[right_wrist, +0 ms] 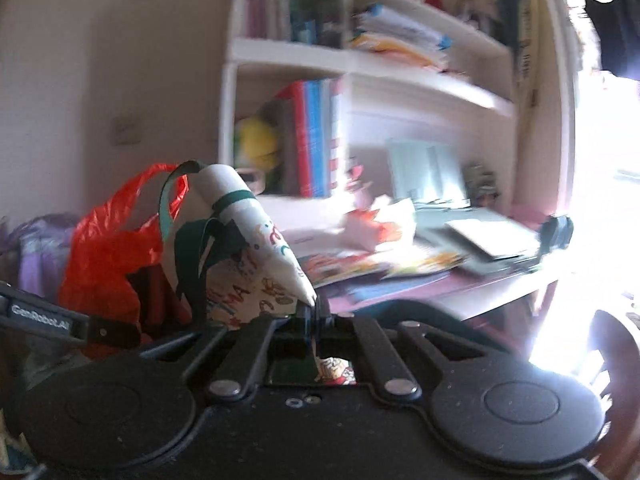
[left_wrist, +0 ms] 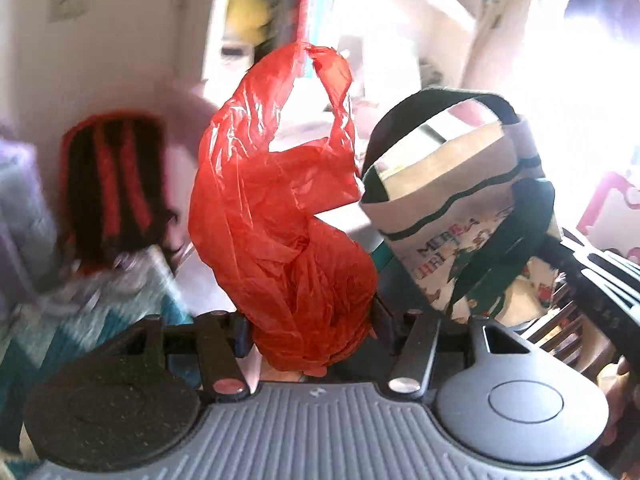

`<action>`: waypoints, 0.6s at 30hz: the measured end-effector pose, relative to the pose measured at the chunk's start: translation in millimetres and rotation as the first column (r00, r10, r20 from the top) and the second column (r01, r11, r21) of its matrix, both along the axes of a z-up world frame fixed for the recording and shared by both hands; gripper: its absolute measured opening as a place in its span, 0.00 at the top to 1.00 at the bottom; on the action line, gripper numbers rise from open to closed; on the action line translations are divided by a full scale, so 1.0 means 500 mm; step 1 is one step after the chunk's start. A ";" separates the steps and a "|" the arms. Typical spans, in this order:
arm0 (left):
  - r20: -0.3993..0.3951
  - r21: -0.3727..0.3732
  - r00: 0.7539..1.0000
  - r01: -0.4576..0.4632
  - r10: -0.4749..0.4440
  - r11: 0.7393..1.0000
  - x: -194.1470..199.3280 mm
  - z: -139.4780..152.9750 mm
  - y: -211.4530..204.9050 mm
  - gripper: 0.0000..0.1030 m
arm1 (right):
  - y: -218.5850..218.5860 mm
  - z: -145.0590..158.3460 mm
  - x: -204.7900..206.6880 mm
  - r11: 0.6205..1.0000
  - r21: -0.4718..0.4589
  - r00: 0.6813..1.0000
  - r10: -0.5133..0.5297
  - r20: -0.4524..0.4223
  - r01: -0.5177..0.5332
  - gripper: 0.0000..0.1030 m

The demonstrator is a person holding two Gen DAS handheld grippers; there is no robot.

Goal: Collect trash
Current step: 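Lift both held bags out from under the chair to the teal bin, then open both tools over the teal bin to drop the bags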

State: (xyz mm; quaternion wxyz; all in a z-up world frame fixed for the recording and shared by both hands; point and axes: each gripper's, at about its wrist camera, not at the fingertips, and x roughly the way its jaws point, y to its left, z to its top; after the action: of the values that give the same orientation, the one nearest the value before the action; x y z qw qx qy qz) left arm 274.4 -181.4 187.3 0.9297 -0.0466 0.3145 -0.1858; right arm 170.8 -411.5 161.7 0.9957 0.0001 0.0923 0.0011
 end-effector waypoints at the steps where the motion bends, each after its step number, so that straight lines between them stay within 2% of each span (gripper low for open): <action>1: 0.008 -0.005 1.000 0.016 -0.016 1.000 0.007 0.013 -0.025 0.46 | -0.021 0.009 0.004 1.000 0.008 1.000 -0.024 0.004 0.024 0.99; 4: 0.018 -0.025 0.997 0.072 -0.071 0.997 0.032 0.046 -0.093 0.46 | -0.081 0.021 0.022 0.995 0.034 0.995 -0.099 0.005 0.099 0.99; 10: 0.029 -0.012 0.985 0.169 -0.168 0.986 0.082 0.051 -0.233 0.46 | -0.193 0.001 0.036 0.975 0.105 0.980 -0.197 -0.013 0.198 0.99; 14: 0.003 -0.009 0.978 0.206 -0.206 0.978 0.115 0.033 -0.304 0.46 | -0.233 -0.032 0.043 0.965 0.138 0.975 -0.218 -0.046 0.222 0.99; 18: -0.052 0.010 0.975 0.215 -0.214 0.977 0.143 -0.013 -0.356 0.46 | -0.245 -0.076 0.062 0.967 0.137 0.974 -0.204 -0.095 0.216 0.99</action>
State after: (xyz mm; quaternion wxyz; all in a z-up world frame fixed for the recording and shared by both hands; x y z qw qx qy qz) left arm 345.7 -359.2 180.6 0.8963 -0.0099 0.3427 -0.2813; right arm 201.8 -533.8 123.6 0.9830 0.0833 0.1313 -0.0977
